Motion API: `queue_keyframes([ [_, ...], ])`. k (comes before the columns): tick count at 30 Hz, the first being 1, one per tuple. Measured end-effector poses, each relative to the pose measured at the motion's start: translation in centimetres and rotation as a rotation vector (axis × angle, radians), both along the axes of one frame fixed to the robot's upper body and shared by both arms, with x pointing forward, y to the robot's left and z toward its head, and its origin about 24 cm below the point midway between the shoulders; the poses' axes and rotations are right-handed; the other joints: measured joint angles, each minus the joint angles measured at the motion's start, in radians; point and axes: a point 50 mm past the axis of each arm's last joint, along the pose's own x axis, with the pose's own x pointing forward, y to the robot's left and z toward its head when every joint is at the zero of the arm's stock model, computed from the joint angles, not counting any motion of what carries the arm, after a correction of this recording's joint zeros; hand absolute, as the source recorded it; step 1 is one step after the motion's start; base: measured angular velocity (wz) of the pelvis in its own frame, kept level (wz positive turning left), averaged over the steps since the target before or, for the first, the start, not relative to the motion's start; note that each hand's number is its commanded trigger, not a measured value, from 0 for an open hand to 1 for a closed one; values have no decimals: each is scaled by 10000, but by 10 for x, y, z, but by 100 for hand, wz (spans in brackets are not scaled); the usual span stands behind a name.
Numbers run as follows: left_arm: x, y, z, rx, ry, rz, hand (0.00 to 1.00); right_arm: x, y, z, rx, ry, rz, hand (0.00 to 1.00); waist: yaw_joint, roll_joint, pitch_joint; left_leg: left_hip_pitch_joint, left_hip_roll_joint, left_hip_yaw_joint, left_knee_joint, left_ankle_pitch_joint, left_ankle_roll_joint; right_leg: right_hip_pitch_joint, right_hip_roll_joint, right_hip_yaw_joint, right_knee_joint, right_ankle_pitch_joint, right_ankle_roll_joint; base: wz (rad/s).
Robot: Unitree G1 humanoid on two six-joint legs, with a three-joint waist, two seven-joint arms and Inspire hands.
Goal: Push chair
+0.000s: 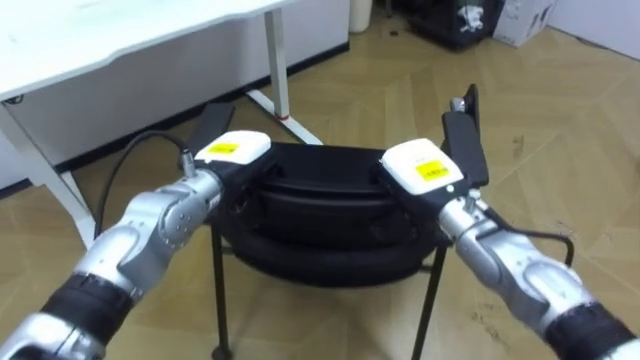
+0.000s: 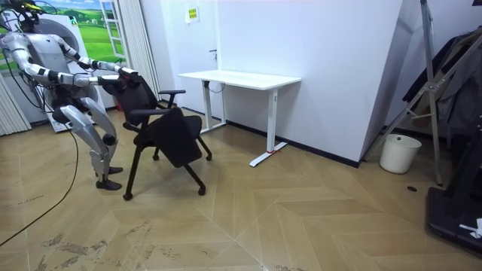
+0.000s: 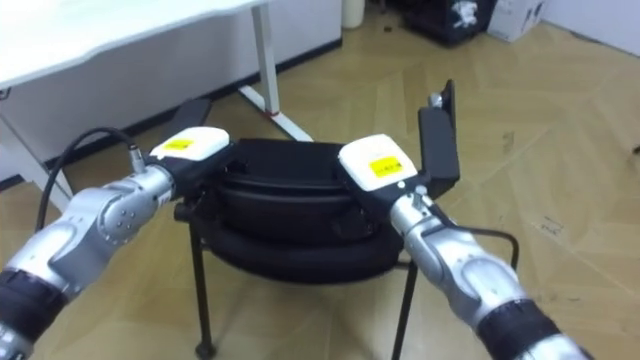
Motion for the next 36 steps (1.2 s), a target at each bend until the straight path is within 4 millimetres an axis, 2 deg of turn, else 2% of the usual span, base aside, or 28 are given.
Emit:
queue_keyframes([
  [2,3,-2,3,-72,-279,77,100,5,0,7,-84,-177,54,100,-10,-26,9,-163,-6,40,-86,290,29,48,2,-234,-137,-90,-171,27],
  [4,5,-4,6,-110,-470,186,100,8,0,11,-129,-307,73,100,-7,-29,8,-445,-17,79,-365,419,25,47,2,-371,-237,-150,-300,18],
  [6,6,-5,7,-53,-673,285,100,11,1,14,-215,-406,76,100,46,-116,12,-876,-98,548,-1026,467,26,162,-30,-599,-412,-191,-442,20],
  [7,6,-6,6,-25,-711,311,100,11,1,14,-226,-403,65,100,55,-119,14,-966,-163,551,-1222,559,39,255,-31,-755,-500,-195,-454,20],
  [9,4,-6,6,-42,-839,360,100,11,1,15,-223,-415,73,100,211,-116,10,-1243,-328,620,-1682,950,86,489,-26,-1234,-746,-243,-510,0],
  [11,4,-6,6,-21,-852,365,100,11,2,14,-231,-399,46,100,410,-56,-3,-1395,-578,618,-2327,1600,233,969,9,-2182,-1248,-263,-518,-5],
  [12,4,-6,6,-16,-849,373,100,11,3,14,-230,-396,50,100,426,-46,1,-1411,-647,635,-2468,1734,302,1066,51,-2306,-1357,-263,-516,6],
  [15,5,-5,7,-20,-903,429,100,12,5,15,-232,-462,59,100,697,-46,-6,-1388,-1126,662,-2946,2345,500,1279,114,-2697,-1528,-344,-459,-7],
  [16,5,-5,7,-18,-912,460,100,13,5,15,-249,-465,39,100,705,-22,-21,-1369,-1316,646,-3109,2646,662,1390,105,-3001,-1585,-411,-357,0],
  [17,5,-4,9,13,-972,474,100,14,6,16,-227,-501,47,100,774,-61,-30,-1344,-1427,622,-3216,2767,899,1435,50,-3209,-1627,-502,-183,4],
  [18,6,-4,10,24,-1002,494,100,14,6,17,-223,-524,55,100,800,-72,-36,-1332,-1456,611,-3274,2799,959,1461,29,-3297,-1657,-574,-44,3],
  [19,6,-4,10,70,-1007,535,100,14,7,17,-250,-551,29,100,815,-79,-38,-1225,-1533,605,-3484,2832,1058,1532,-22,-3390,-1642,-766,583,14],
  [20,6,-5,9,92,-994,577,100,14,7,17,-280,-535,22,100,827,-76,-51,-1103,-1589,527,-3748,2916,1125,1522,-39,-3190,-1444,-788,1670,15],
  [21,6,-5,8,138,-988,606,100,14,8,16,-280,-498,24,100,840,-76,-51,-1038,-1572,478,-3837,2929,1111,1466,-7,-2885,-1223,-704,2103,22],
  [22,5,-4,8,176,-976,629,100,14,10,14,-271,-439,26,100,828,-125,-51,-972,-1588,221,-3815,2901,1093,1194,118,-1544,-638,-606,2181,27],
  [23,5,-4,6,124,-922,674,100,13,11,15,-295,-399,67,100,804,-249,-40,-947,-1812,233,-3434,2629,1125,968,112,-499,-17,-703,1658,31],
  [24,4,-4,4,93,-841,730,100,13,12,14,-338,-329,82,100,804,-251,-62,-931,-1912,286,-3167,2440,1120,983,102,-403,165,-779,1609,13],
  [25,2,-3,1,83,-730,819,100,13,14,13,-411,-185,120,100,921,-238,-89,-861,-1927,262,-2963,2097,1211,1112,-53,-790,324,-871,1737,-8],
  [26,2,-1,1,72,-740,869,100,14,16,13,-411,-130,155,100,1031,-229,-107,-876,-1933,87,-2991,2025,1152,1167,-11,-1044,450,-812,1864,-8],
  [27,2,0,2,94,-763,893,100,16,17,13,-392,-113,159,100,1050,-217,-101,-912,-1954,-99,-2977,2020,1141,1119,56,-920,533,-703,2067,11],
  [28,3,3,4,205,-829,929,100,18,21,13,-318,-32,164,100,1056,-234,-108,-973,-1974,-436,-2930,2003,1121,925,129,-705,824,-361,2114,30],
  [29,4,5,5,291,-875,969,100,19,24,12,-237,20,179,100,1066,-257,-117,-1046,-1941,-587,-2790,1947,1147,802,189,-647,1046,-88,1943,33],
  [31,4,7,5,341,-875,1065,100,19,27,12,-188,49,250,100,1093,-288,-111,-1043,-1951,-454,-2613,1873,1212,815,155,-680,1340,11,1767,32],
  [32,4,9,5,417,-818,1124,100,19,29,10,-149,92,262,100,1204,-317,-94,-956,-1947,-429,-2528,1825,1128,783,65,-714,1705,183,1462,24],
  [33,4,9,5,448,-775,1140,100,19,30,9,-133,116,269,100,1267,-323,-92,-912,-1936,-476,-2496,1779,1054,748,80,-702,1883,311,1247,15],
  [34,5,9,5,499,-783,1150,100,19,31,8,-78,131,255,100,1425,-333,-85,-888,-1883,-608,-2387,1586,960,590,95,-664,2269,623,1176,14],
  [35,6,9,7,601,-859,1116,100,19,31,8,-16,99,223,100,1579,-238,-78,-927,-1722,-905,-2200,1411,857,367,189,-581,2669,1151,1451,16],
  [36,6,9,8,636,-905,1099,100,19,31,8,29,69,194,100,1636,-163,-59,-913,-1608,-1200,-2137,1354,794,202,254,-491,2903,1515,1569,18],
])
